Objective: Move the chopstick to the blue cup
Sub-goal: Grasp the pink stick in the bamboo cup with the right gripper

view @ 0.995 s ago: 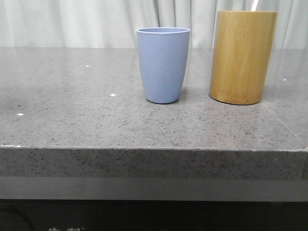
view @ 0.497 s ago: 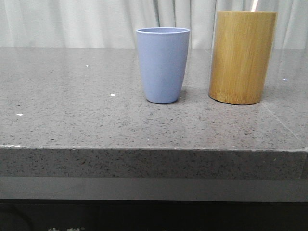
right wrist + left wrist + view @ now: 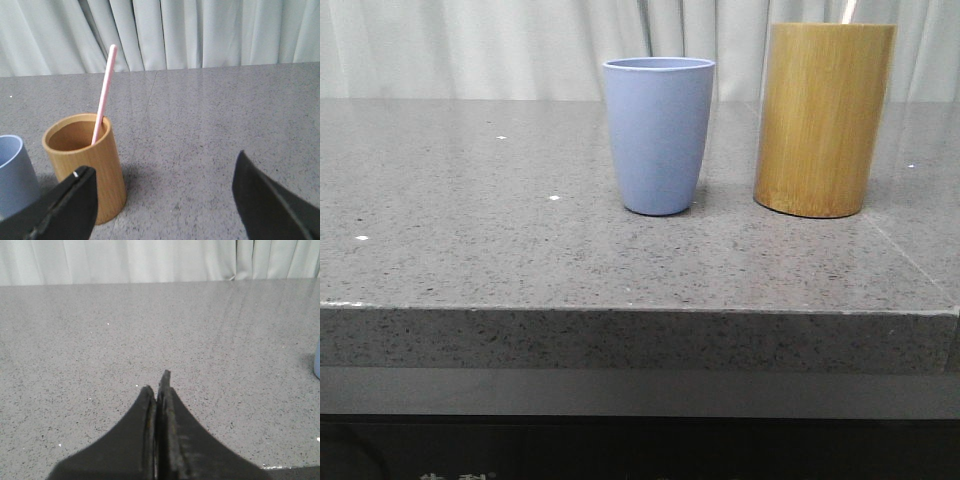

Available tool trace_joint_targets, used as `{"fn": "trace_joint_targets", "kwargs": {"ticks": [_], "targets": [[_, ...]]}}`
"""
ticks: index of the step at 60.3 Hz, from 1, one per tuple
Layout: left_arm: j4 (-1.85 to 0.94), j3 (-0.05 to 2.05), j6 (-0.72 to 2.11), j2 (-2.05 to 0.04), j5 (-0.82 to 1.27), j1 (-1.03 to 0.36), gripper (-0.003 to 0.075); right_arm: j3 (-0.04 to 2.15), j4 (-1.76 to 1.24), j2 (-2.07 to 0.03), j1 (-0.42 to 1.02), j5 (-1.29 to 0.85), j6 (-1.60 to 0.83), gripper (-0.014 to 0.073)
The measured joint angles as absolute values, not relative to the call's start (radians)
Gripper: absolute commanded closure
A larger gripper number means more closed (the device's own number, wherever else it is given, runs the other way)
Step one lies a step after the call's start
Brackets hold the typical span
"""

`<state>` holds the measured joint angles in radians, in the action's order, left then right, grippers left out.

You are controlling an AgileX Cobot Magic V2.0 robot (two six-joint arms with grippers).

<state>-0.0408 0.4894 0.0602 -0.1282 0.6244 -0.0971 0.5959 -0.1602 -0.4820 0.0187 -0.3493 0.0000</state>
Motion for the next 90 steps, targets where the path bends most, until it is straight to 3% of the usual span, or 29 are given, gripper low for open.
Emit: {"fn": "trace_joint_targets", "kwargs": {"ticks": [27, 51, 74, 90], "targets": [[-0.041, 0.483, 0.06, -0.11, 0.616, -0.097, 0.0739, 0.887, -0.258, -1.025, 0.194, -0.159, 0.0, 0.0022], [-0.041, 0.483, 0.06, -0.11, 0.616, -0.097, 0.0739, 1.098, -0.379, -1.379, 0.211, -0.082, 0.0, 0.0036], [-0.041, 0.483, 0.06, -0.11, 0.616, -0.097, 0.0739, 1.134, -0.389, -1.445, 0.214, -0.068, 0.0, 0.0517], [-0.041, 0.483, 0.06, -0.11, 0.616, -0.097, 0.0739, 1.134, -0.391, -1.445, 0.214, -0.063, 0.0, 0.0634]]}}
